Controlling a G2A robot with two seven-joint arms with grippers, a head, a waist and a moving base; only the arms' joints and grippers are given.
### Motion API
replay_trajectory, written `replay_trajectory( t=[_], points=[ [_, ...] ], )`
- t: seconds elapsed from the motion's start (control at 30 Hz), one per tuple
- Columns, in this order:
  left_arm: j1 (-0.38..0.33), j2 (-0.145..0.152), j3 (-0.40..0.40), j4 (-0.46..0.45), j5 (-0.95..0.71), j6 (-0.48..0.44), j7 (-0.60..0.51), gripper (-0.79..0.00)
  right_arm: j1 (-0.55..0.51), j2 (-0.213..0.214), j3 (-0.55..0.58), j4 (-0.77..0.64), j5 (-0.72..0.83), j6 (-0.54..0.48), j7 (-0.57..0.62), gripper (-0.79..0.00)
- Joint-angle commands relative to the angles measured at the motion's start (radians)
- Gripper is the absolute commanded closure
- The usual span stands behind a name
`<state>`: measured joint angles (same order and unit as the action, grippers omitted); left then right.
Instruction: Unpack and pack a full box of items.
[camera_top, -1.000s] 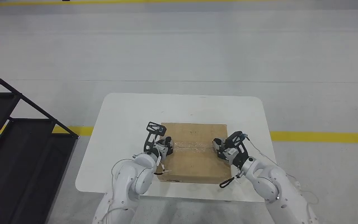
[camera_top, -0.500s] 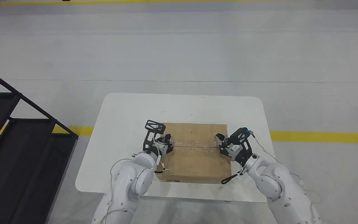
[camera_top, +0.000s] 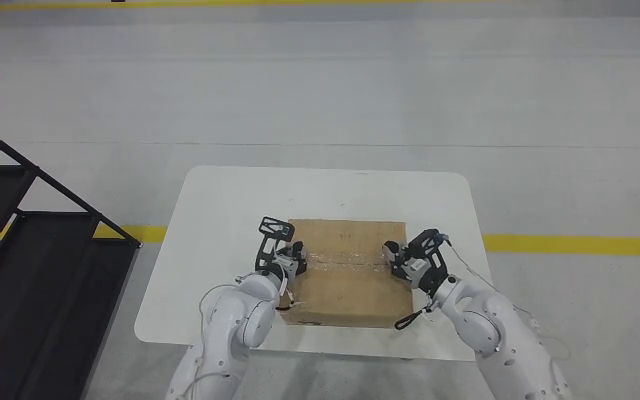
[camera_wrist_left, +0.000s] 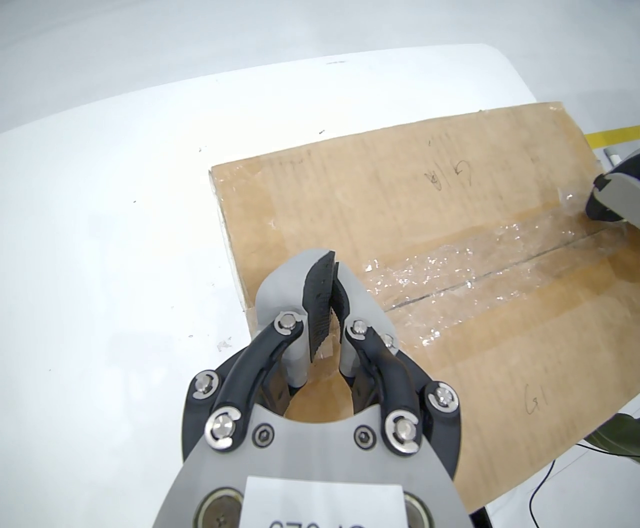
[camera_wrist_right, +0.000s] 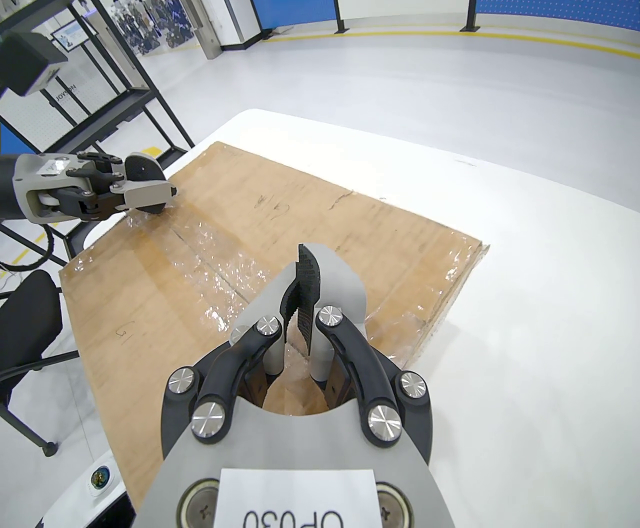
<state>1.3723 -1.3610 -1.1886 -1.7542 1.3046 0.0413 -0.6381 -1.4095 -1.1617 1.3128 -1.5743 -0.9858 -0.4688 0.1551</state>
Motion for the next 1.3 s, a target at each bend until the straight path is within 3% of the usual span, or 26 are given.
replay_trajectory(
  t=[0.0, 0.33, 0.5, 0.9, 1.1, 1.27],
  points=[
    [0.002, 0.001, -0.003, -0.019, 0.008, 0.002, 0.007, 0.000, -0.010, 0.003, 0.028, -0.026, 0.009, 0.003, -0.024, 0.000],
    [0.027, 0.007, -0.039, -0.110, 0.049, 0.026, 0.035, 0.000, -0.138, 0.022, 0.190, -0.032, -0.074, 0.117, -0.120, 0.000],
    [0.048, 0.011, -0.046, -0.128, 0.131, 0.045, 0.090, 0.000, -0.163, 0.013, 0.122, 0.022, -0.124, 0.136, -0.168, 0.000],
    [0.059, 0.012, -0.054, -0.142, 0.192, 0.068, 0.105, 0.000, -0.082, -0.017, -0.067, 0.049, -0.174, 0.137, -0.193, 0.000],
    [0.060, 0.011, -0.058, -0.157, 0.204, 0.075, 0.111, 0.000, -0.088, -0.017, -0.036, 0.016, -0.157, 0.175, -0.208, 0.000],
    [0.067, 0.013, -0.062, -0.169, 0.289, 0.110, 0.141, 0.000, -0.175, -0.006, 0.071, -0.113, -0.161, 0.294, -0.221, 0.000]
  ],
)
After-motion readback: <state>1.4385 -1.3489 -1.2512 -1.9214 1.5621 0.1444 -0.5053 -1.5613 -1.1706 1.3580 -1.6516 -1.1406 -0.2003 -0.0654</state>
